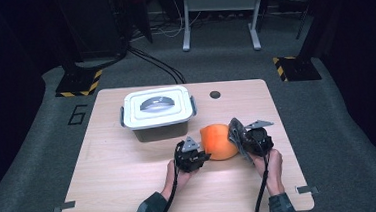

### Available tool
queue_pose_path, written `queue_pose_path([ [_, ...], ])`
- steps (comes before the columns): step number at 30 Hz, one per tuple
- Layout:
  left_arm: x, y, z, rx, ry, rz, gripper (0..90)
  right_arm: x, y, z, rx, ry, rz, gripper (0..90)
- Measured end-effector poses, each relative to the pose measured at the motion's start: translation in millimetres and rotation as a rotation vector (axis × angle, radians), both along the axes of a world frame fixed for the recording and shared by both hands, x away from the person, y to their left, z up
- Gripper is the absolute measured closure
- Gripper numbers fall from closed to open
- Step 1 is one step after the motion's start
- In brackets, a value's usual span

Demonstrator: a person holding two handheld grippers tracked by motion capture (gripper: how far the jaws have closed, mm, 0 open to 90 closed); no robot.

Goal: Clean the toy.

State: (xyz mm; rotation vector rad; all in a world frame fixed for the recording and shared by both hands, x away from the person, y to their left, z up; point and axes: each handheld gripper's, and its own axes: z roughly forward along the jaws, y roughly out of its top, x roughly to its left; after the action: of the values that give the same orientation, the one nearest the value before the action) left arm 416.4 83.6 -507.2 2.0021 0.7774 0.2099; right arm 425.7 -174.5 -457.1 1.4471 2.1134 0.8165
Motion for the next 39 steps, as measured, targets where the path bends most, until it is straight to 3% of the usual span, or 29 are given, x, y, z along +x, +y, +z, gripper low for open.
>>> queue_pose_path([
  [13,1.3,0.8,-2.8,0.008,0.011,0.001,79.3,20.4,-10.0,-38.0,0.002,0.120,-0.028,73.6],
  [17,1.4,1.4,-2.6,0.009,0.003,0.006,79.3,20.4,-12.0,-39.5,0.013,0.117,-0.028,73.6],
  [22,1.0,2.2,-1.5,0.008,0.002,0.011,79.2,13.4,-20.1,-29.2,0.012,0.083,-0.051,74.0],
  [26,0.8,1.9,-0.8,0.004,-0.001,0.013,79.2,2.3,-26.2,-11.4,0.040,0.039,-0.065,74.0],
  [27,0.5,1.5,-0.8,0.004,-0.003,0.016,79.2,-2.8,-25.9,-1.2,0.047,0.007,-0.053,73.9],
  [29,0.5,1.4,-0.4,0.008,-0.007,0.014,79.2,-5.6,-24.8,4.2,0.055,-0.003,-0.048,74.0],
  [31,0.4,1.3,0.1,0.010,-0.009,0.012,79.2,-11.9,-18.0,18.3,0.060,-0.047,-0.002,73.9],
  [35,0.0,0.3,1.4,0.007,-0.013,0.011,79.2,-16.4,-5.1,28.9,0.061,-0.079,0.047,73.9],
  [39,-0.9,-1.0,3.2,0.013,-0.025,0.004,79.1,-20.0,21.2,37.5,0.045,-0.090,0.112,73.8],
])
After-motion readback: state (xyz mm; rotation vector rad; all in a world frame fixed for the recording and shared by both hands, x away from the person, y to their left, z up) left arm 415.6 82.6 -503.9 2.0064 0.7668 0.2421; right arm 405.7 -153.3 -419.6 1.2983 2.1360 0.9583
